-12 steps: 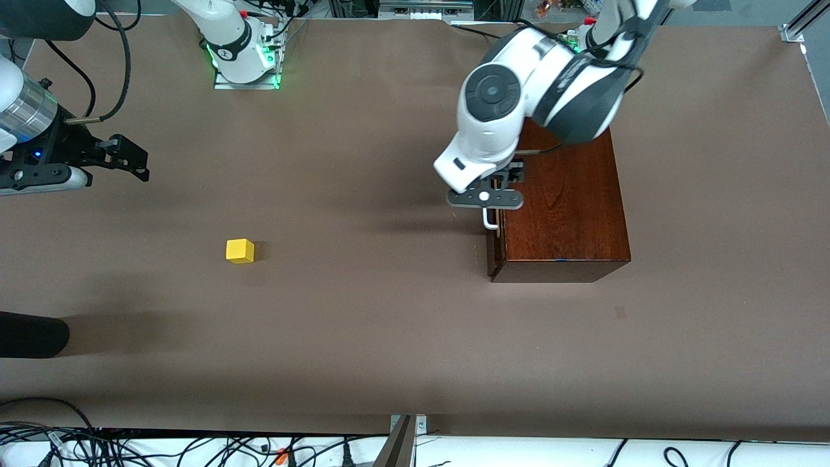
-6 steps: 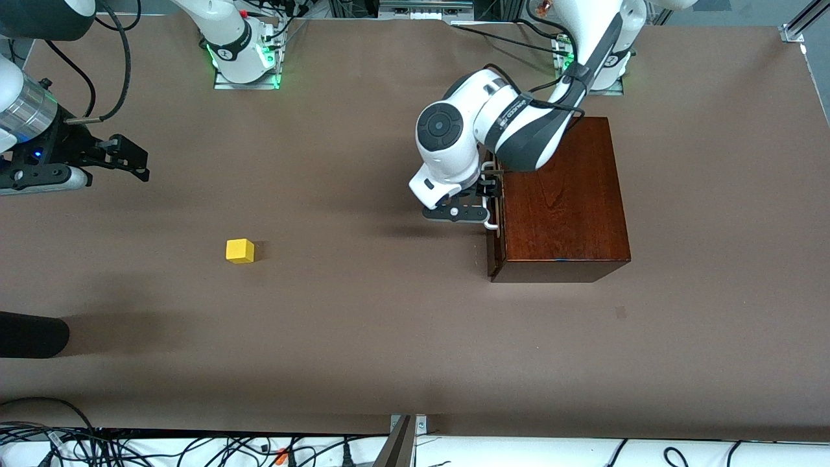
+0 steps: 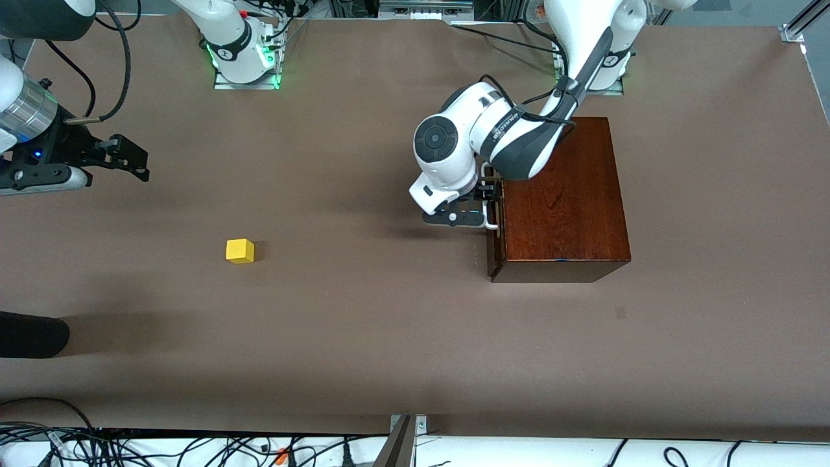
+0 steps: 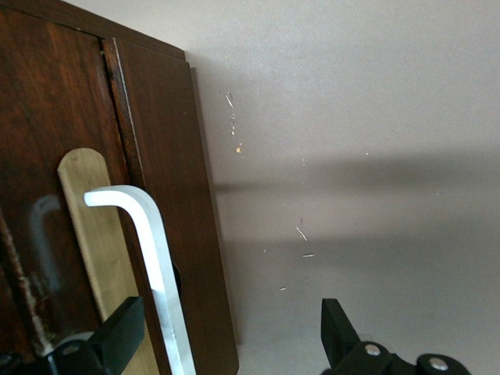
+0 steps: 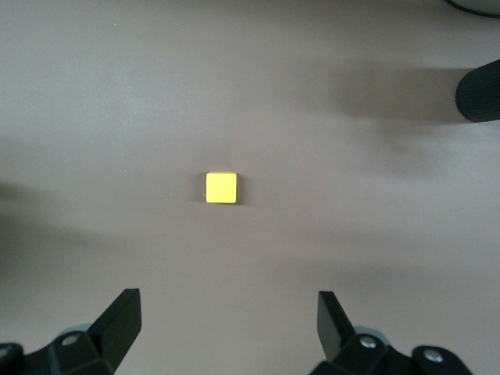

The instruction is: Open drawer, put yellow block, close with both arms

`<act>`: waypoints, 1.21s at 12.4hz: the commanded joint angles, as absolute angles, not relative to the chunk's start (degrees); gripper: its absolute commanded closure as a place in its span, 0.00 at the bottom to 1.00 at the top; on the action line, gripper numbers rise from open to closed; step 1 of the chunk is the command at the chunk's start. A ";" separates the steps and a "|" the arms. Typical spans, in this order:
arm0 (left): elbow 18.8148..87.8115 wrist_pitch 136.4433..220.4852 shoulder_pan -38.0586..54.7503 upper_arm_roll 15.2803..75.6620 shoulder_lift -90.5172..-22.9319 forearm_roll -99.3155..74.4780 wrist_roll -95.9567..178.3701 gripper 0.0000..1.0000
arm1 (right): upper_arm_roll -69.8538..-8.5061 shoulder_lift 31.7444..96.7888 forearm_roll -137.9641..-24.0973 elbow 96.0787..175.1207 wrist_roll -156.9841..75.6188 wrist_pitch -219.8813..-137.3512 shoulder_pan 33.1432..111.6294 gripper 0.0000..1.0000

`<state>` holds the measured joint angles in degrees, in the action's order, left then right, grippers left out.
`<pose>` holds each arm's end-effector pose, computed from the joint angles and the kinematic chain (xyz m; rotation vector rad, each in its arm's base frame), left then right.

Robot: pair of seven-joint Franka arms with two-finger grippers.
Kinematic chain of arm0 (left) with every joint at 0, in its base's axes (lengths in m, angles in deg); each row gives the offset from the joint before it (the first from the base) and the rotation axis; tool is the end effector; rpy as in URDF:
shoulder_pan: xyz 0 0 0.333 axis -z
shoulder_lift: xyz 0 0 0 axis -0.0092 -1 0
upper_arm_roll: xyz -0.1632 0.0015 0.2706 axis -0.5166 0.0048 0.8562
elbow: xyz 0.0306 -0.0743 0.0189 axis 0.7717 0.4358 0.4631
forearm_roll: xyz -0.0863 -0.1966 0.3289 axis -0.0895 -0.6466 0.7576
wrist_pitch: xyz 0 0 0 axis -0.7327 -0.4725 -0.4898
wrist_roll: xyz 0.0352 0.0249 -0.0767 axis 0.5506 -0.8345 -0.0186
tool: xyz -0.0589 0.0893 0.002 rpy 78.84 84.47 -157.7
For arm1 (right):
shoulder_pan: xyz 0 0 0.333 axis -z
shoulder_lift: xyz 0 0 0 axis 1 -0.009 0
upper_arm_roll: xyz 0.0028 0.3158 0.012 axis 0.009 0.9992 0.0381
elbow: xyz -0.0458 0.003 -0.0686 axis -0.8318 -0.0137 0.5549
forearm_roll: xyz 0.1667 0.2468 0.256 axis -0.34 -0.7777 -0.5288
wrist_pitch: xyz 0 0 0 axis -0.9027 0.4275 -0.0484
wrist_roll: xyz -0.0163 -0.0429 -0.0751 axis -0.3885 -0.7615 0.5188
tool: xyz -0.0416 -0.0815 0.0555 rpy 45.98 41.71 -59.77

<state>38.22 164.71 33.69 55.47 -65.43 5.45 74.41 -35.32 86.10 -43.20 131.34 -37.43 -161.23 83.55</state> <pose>0.5198 -0.4374 0.3114 -2.9087 0.1317 0.2341 0.5723 0.0423 0.5825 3.1210 0.1701 0.0486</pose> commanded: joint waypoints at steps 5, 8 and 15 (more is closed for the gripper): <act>39.21 165.63 34.01 56.06 -65.90 9.76 75.19 0.00 | -34.79 85.80 -43.22 130.27 -37.06 -160.38 84.21 0.00; 39.21 166.50 34.10 56.06 -66.70 9.84 75.27 0.00 | -34.79 85.80 -43.22 130.27 -37.06 -160.38 84.21 0.00; 39.29 167.21 34.28 56.06 -67.84 9.84 75.80 0.00 | -34.79 85.80 -43.22 130.27 -37.06 -160.38 84.21 0.00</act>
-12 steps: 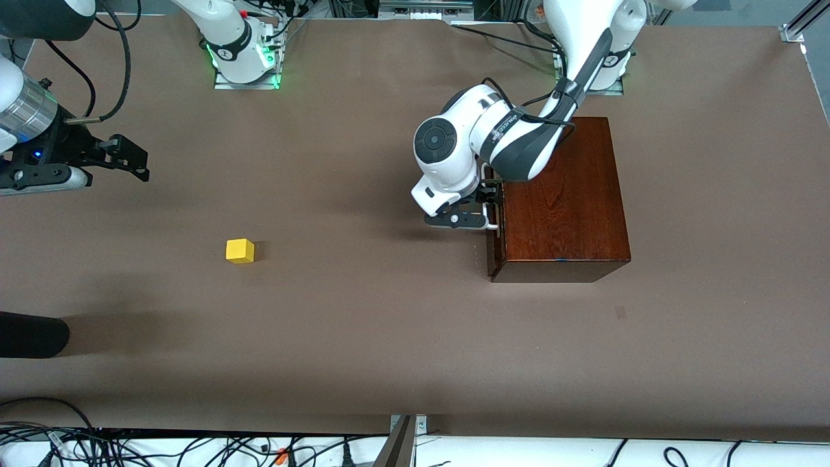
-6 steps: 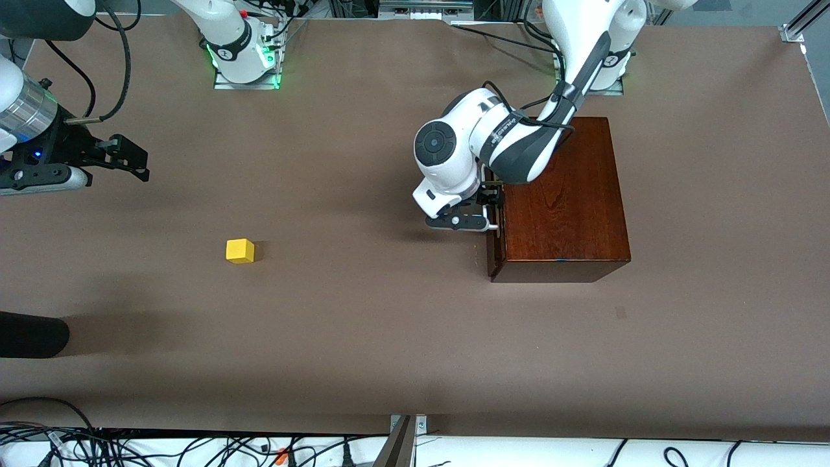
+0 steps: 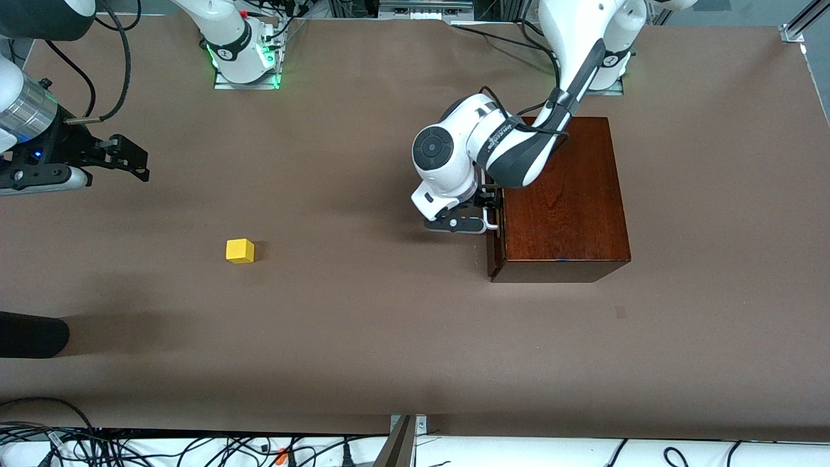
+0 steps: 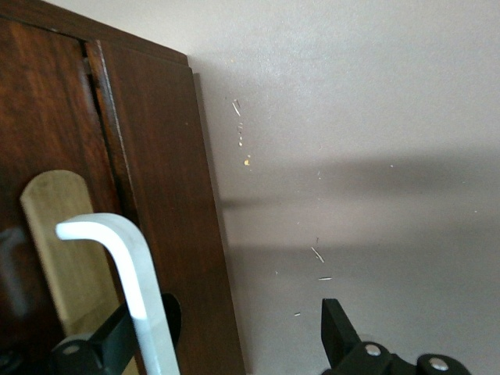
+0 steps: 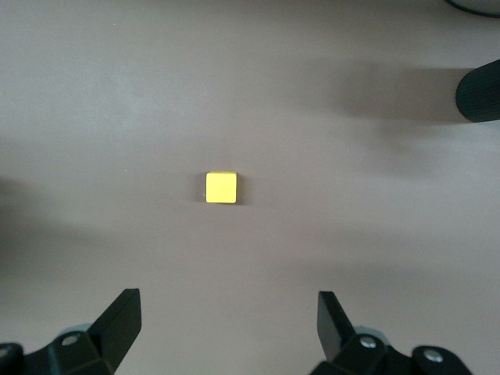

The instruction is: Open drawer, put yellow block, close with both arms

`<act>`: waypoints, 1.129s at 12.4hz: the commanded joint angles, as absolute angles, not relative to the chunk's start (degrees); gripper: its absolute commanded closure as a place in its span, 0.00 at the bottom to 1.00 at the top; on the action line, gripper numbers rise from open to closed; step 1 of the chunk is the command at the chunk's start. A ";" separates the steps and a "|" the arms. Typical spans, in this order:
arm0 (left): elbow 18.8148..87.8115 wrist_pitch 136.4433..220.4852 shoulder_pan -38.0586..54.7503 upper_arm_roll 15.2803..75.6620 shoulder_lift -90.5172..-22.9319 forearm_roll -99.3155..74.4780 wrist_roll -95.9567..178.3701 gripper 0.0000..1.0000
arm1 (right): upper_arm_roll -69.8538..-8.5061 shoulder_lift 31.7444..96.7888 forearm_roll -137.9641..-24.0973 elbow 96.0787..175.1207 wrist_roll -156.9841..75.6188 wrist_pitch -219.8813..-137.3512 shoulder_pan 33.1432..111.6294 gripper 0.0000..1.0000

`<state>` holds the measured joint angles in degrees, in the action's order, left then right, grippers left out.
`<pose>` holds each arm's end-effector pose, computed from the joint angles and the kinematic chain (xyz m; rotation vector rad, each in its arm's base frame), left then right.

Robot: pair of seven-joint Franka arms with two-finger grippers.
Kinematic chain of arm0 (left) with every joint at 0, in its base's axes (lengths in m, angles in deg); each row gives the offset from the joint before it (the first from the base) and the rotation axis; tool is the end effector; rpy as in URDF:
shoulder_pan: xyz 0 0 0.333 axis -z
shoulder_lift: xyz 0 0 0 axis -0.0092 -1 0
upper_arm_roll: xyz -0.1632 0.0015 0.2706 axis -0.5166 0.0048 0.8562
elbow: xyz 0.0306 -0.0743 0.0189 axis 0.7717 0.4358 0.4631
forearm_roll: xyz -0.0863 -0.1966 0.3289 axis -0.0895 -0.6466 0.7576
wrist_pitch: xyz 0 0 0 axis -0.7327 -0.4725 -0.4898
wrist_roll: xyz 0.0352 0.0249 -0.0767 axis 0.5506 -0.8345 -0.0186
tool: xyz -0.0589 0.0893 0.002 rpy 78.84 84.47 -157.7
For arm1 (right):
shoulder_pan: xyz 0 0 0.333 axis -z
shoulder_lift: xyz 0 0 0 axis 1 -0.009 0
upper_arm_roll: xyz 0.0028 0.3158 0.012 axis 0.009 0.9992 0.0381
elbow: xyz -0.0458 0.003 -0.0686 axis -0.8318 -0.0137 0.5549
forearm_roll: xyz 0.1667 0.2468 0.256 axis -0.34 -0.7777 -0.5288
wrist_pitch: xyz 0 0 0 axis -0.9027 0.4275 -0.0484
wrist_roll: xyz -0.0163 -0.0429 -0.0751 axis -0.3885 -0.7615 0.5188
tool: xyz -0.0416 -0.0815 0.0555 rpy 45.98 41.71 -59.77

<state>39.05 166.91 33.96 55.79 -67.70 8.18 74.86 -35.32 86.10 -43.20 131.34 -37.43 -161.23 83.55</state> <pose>0.5216 -0.4355 0.2806 -2.8694 0.1527 0.2088 0.5723 0.0423 0.5825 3.1210 0.1701 0.0486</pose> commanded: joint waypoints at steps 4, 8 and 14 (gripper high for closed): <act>38.86 167.21 34.54 55.89 -67.49 9.58 77.46 0.00 | -34.79 85.80 -43.22 130.36 -37.06 -160.38 84.21 0.00; 38.24 169.48 36.12 55.45 -67.14 6.96 81.77 0.00 | -34.79 85.80 -43.22 130.36 -37.06 -160.38 84.21 0.00; 38.06 176.24 37.52 55.36 -67.75 -1.13 85.64 0.00 | -34.79 85.80 -43.22 130.36 -37.06 -160.38 84.30 0.00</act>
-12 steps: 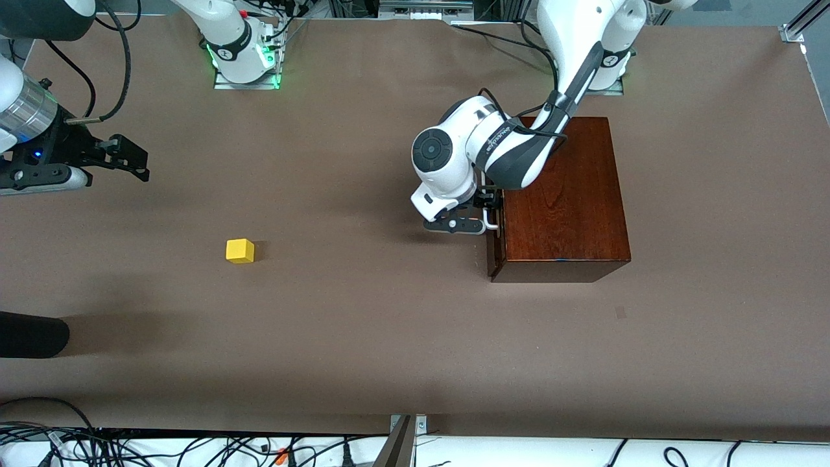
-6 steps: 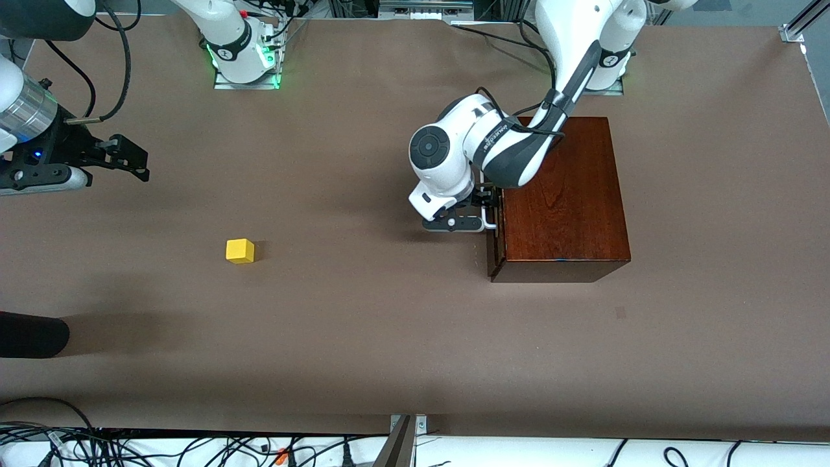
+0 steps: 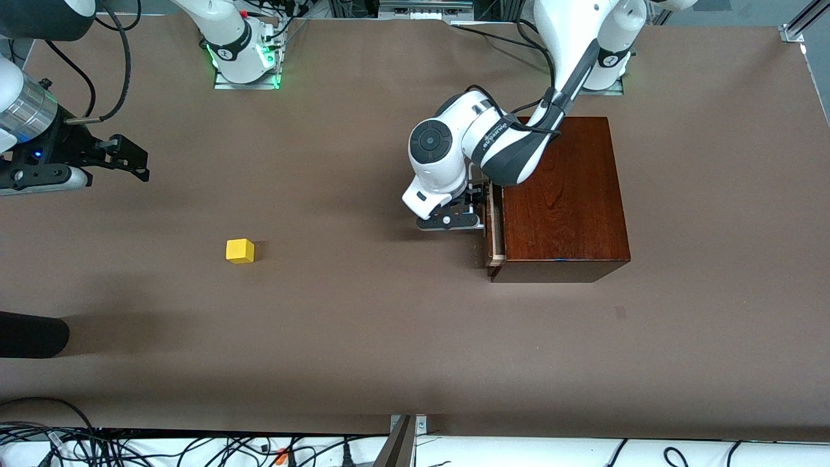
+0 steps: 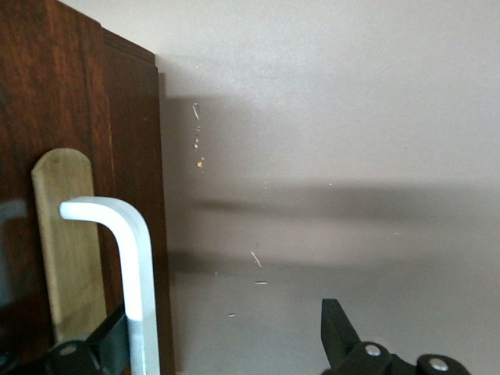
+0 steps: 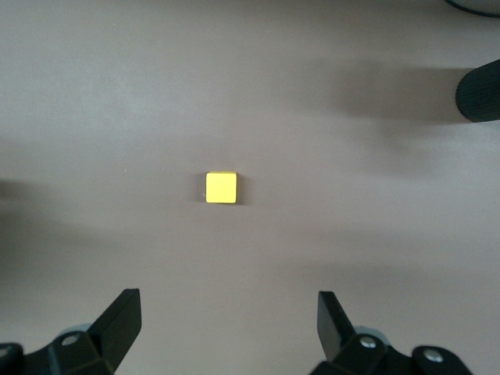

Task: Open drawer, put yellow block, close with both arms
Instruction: 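Pull the drawer open with the left gripper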

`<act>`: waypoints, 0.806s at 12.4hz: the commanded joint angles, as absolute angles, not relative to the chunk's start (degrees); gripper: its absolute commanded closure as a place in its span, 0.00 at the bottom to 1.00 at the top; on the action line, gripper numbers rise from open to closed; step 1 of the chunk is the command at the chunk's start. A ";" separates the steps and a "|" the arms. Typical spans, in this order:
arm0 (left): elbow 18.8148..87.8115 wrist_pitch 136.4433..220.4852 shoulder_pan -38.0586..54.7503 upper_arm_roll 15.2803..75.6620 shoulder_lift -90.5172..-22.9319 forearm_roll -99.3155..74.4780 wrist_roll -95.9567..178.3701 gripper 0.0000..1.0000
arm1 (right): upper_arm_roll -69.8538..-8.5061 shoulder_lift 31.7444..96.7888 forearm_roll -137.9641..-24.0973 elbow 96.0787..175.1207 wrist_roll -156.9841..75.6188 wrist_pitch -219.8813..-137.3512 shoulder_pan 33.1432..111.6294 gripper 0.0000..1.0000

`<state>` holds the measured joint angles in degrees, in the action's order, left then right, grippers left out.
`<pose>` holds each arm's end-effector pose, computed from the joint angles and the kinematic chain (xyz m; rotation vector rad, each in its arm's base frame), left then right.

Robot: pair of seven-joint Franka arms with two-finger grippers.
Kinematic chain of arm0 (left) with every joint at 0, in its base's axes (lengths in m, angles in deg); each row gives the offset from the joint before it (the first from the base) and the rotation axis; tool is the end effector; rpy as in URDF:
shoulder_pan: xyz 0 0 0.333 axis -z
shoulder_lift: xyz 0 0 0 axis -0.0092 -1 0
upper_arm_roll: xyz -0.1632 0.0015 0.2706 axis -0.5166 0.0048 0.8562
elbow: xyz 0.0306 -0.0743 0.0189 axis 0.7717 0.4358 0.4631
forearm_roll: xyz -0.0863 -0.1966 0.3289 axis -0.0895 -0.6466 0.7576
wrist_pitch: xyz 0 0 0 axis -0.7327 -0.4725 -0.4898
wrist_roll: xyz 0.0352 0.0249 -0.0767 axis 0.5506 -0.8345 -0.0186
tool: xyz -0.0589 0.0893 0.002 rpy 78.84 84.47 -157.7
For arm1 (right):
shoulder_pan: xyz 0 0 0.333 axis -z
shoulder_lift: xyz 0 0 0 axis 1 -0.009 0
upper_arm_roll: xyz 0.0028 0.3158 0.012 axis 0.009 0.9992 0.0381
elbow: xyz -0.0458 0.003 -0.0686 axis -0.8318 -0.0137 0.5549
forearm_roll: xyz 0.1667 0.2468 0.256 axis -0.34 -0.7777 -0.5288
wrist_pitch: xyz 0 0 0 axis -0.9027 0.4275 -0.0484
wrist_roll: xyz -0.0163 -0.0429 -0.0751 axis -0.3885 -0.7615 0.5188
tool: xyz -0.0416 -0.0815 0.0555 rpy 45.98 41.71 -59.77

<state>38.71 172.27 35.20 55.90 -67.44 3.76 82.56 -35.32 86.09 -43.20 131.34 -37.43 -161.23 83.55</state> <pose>0.5177 -0.4595 0.2915 -2.9888 -0.0577 0.1537 0.5724 0.0423 0.5824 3.1210 0.1701 0.0483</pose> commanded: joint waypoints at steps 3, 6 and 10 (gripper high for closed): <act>37.72 178.90 38.49 55.36 -68.81 -3.68 85.91 0.00 | -34.79 85.80 -43.31 130.36 -37.06 -160.38 84.30 0.00; 35.34 178.81 40.16 55.36 -70.12 -3.87 86.00 0.00 | -34.79 85.80 -43.22 130.36 -37.06 -160.38 84.30 0.00; 34.12 178.81 41.04 55.36 -70.56 -3.87 86.43 0.00 | -34.79 85.80 -43.22 130.36 -37.06 -160.38 84.30 0.00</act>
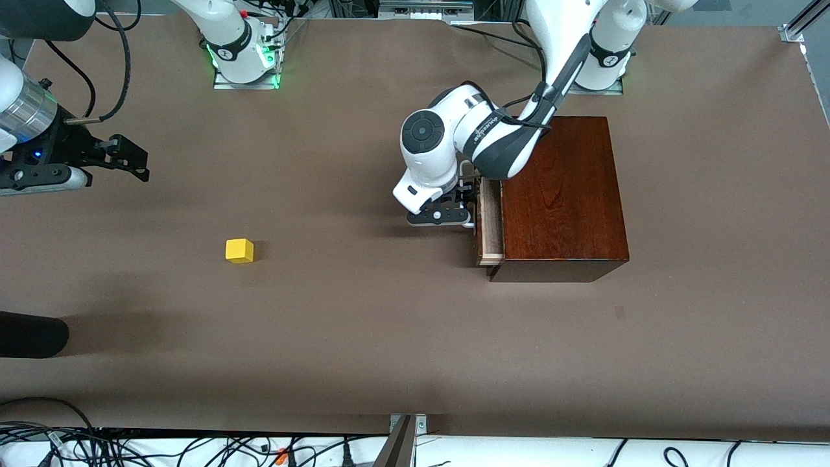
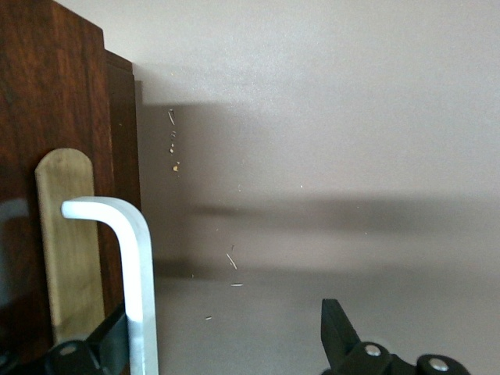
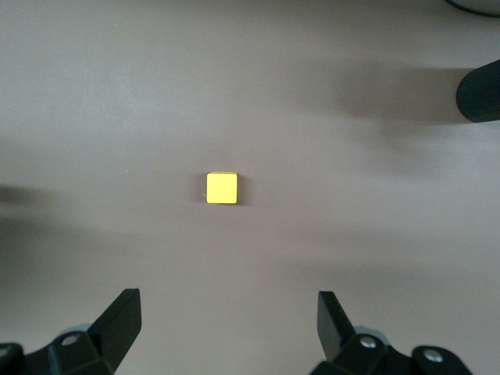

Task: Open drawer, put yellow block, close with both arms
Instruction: 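Pull the drawer open with the left gripper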

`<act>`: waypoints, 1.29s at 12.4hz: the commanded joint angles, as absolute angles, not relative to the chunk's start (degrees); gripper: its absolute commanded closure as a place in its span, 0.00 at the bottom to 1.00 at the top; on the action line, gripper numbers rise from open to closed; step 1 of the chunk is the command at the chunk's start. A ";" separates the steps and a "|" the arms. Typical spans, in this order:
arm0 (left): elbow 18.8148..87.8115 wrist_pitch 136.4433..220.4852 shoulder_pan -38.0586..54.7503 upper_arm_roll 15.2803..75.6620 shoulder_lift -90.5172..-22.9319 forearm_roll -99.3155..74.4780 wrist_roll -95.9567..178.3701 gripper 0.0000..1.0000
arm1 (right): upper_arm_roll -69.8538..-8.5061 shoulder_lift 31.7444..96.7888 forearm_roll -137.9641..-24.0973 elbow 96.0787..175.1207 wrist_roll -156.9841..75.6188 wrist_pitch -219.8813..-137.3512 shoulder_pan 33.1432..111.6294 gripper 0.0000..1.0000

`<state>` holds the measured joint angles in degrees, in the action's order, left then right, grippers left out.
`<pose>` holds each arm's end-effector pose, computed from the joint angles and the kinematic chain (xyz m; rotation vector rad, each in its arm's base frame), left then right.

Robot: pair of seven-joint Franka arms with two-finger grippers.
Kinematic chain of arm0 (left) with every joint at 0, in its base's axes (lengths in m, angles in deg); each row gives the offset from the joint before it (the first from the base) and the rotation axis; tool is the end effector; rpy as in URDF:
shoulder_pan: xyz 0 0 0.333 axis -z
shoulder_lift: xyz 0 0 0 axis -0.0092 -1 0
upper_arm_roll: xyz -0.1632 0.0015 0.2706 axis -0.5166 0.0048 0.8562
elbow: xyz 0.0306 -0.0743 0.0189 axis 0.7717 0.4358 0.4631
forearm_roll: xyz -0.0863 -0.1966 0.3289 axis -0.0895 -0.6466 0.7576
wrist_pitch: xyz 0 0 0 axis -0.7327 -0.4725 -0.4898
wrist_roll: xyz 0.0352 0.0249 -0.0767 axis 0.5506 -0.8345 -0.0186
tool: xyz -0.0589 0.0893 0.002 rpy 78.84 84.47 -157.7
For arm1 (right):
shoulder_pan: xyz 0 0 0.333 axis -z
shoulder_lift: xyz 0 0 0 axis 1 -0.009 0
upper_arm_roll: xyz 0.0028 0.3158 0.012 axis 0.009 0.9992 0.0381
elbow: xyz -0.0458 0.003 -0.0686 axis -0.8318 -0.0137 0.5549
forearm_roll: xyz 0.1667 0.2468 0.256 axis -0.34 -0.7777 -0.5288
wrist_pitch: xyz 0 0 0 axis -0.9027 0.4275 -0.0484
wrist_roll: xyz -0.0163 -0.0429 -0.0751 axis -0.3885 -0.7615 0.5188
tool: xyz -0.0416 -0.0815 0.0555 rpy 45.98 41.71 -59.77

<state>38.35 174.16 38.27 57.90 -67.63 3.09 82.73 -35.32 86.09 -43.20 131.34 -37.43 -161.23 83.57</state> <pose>0.5096 -0.4762 0.2930 -3.0073 -0.0343 0.1070 0.5724 0.0421 0.5824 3.1210 0.1696 0.0483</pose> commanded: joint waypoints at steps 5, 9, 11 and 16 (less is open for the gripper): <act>33.41 177.93 41.40 55.45 -70.83 -3.78 87.23 0.00 | -34.79 85.80 -43.22 130.36 -37.06 -160.38 84.30 0.00; 31.74 177.93 40.61 56.06 -70.83 -7.97 87.49 0.00 | -34.79 85.62 -43.22 130.27 -37.06 -160.38 84.30 0.00; 31.65 178.02 40.78 56.06 -70.92 -8.35 87.58 0.00 | -34.79 85.62 -43.22 130.27 -37.06 -160.38 84.30 0.00; 31.74 172.43 40.78 56.41 -70.83 -5.99 86.88 0.00 | -34.79 85.01 -43.39 130.36 -37.23 -160.99 84.21 0.00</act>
<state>35.44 173.34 39.22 58.45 -68.47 0.34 83.16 -35.32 85.87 -43.20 131.34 -37.43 -161.23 83.59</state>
